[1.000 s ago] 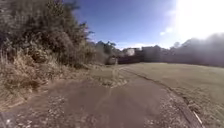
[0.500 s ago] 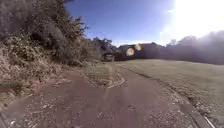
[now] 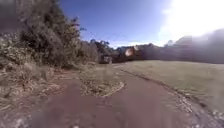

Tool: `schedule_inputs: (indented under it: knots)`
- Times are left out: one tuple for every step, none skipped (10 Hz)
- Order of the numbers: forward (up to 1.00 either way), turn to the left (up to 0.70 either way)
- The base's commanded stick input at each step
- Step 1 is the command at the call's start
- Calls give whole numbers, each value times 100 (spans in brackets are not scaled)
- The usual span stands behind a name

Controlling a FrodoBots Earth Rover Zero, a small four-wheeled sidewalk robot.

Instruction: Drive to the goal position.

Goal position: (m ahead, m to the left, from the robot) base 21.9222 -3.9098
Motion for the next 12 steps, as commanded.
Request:
schedule_inputs:
  knots:
    - [0, 0]
    - [0, 0]
    - [0, 0]
    - [0, 0]
    - [0, -28]
    - [0, -24]
    - [0, -49]
    - [0, -54]
    - [0, -59]
    - [0, -60]
    - [0, -60]
    - [0, -60]
